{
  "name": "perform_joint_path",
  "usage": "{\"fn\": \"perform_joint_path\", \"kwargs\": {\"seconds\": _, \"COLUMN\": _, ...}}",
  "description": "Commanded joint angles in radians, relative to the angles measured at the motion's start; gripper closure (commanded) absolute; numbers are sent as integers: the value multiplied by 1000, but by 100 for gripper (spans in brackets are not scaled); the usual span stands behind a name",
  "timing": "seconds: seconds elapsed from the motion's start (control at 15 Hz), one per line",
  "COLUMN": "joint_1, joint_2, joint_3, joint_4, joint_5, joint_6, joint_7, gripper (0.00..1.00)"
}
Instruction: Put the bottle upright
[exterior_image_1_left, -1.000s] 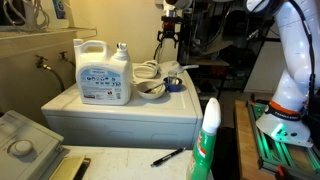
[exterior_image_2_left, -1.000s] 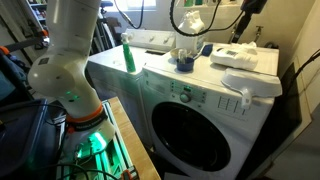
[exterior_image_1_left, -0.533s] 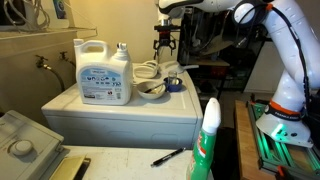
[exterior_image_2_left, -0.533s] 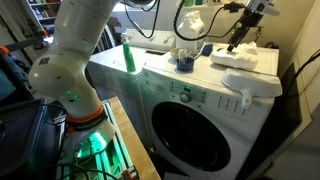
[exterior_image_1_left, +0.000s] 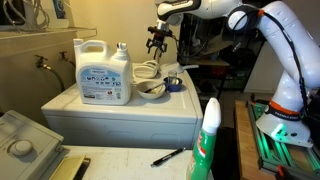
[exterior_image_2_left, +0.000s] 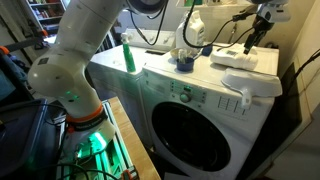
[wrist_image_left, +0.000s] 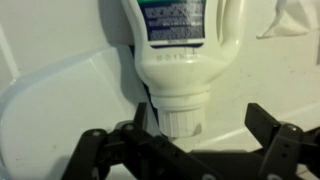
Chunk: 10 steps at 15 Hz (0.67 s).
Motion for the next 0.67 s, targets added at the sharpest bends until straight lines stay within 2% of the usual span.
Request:
{"fn": "perform_joint_path", "kwargs": {"seconds": 0.0, "joint_1": -23, "joint_2": 88, "joint_3": -17, "joint_4": 97, "joint_5": 2, "joint_6": 5, "joint_7": 47, "gripper": 0}}
{"fn": "perform_joint_path", "kwargs": {"seconds": 0.13, "joint_1": -44, "joint_2": 113, "joint_3": 1, "joint_4": 141, "joint_5": -31, "joint_6": -116, "joint_7": 34, "gripper": 0}}
{"fn": "perform_joint_path", "kwargs": {"seconds": 0.2, "joint_1": -53, "joint_2": 125, "joint_3": 9, "joint_4": 159, "joint_5": -23, "joint_6": -137, "joint_7": 26, "gripper": 0}}
{"fn": "perform_joint_path", "kwargs": {"seconds": 0.6, "joint_1": -55, "joint_2": 186, "joint_3": -2, "joint_4": 213, "joint_5": 18, "joint_6": -96, "joint_7": 39, "gripper": 0}}
